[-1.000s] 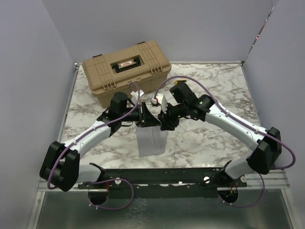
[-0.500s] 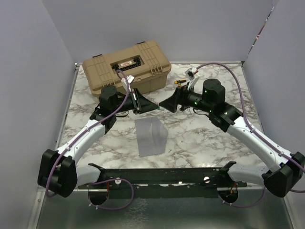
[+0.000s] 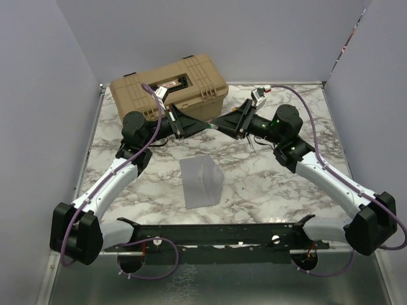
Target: Place the letter into the envelope and seal it
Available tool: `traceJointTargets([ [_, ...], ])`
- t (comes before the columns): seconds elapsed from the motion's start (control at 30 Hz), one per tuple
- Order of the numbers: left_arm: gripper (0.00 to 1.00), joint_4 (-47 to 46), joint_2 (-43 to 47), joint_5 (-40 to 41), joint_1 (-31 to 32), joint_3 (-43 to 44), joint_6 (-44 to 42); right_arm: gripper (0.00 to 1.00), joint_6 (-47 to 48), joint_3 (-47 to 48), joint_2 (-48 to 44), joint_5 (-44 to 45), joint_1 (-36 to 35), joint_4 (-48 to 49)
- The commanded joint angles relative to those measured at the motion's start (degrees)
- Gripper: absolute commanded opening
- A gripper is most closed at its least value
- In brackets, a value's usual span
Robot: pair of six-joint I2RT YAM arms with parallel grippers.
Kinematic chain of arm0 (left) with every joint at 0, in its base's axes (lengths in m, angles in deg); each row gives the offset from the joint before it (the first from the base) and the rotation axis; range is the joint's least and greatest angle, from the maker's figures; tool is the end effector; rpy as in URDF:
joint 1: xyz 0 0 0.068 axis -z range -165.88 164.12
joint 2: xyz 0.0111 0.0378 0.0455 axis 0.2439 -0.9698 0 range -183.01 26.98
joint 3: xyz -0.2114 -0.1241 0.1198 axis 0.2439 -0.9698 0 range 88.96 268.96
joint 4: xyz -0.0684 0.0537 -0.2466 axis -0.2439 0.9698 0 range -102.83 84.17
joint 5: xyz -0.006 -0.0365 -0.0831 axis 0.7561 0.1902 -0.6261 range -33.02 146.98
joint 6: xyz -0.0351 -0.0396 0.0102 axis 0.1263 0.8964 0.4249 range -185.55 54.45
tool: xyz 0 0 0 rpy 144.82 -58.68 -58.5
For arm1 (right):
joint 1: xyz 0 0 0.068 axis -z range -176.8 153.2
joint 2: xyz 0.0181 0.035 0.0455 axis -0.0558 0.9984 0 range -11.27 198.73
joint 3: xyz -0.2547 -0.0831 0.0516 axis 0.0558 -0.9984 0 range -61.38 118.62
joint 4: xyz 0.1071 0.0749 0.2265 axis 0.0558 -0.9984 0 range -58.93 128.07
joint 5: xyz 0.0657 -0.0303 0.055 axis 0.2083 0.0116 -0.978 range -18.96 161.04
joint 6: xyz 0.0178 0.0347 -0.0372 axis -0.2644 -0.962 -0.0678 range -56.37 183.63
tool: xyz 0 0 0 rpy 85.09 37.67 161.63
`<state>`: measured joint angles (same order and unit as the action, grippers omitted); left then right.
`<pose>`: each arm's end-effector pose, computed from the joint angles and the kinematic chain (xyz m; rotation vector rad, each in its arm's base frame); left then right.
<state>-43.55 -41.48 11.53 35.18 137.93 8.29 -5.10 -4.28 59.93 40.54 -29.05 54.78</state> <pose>0.2439 -0.1211 0.3533 0.0194 1.7427 -1.8328 0.2370 0.1710 0.3667 0.0741 1.8350 1.7325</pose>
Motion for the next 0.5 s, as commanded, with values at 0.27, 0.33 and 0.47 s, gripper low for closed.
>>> traceJointTargets([
  [0.27,0.00,-9.2,-0.5,0.4,-0.2,-0.5,6.5,0.36,-7.8,-0.2,3.1,-7.3,-0.3,11.1],
  [0.33,0.00,-9.2,-0.5,0.3,-0.2,-0.7,6.6,0.32,-7.8,-0.2,3.3,-7.8,-0.3,11.4],
  [0.47,0.00,-9.3,-0.2,0.2,-0.4,-1.2,6.4,0.14,-5.9,-0.2,2.7,-7.2,-0.2,9.7],
])
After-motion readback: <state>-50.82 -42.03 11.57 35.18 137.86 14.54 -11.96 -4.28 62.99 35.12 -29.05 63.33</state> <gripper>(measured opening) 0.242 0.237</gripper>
